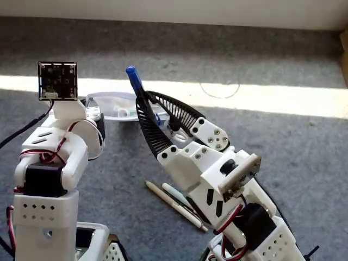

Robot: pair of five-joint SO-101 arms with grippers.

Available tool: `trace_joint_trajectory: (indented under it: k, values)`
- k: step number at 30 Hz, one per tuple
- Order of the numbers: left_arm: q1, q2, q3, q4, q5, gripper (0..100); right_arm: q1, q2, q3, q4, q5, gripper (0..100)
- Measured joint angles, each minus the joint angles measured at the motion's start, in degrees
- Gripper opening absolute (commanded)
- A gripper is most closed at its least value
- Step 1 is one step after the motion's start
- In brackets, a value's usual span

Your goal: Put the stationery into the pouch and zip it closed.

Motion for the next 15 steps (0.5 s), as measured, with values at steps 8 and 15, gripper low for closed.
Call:
trace_joint_trajectory:
  k: [8, 15]
  values:
    - [0.00, 0.00, 0.00, 0.00, 0.00, 1, 0.00, 10.29, 0.09, -8.79, 0.00, 0.5]
    - [0.00, 0.00, 0.00, 0.00, 0.00, 1, 0.00, 17.76, 0.09, -17.14, 0.00, 0.5]
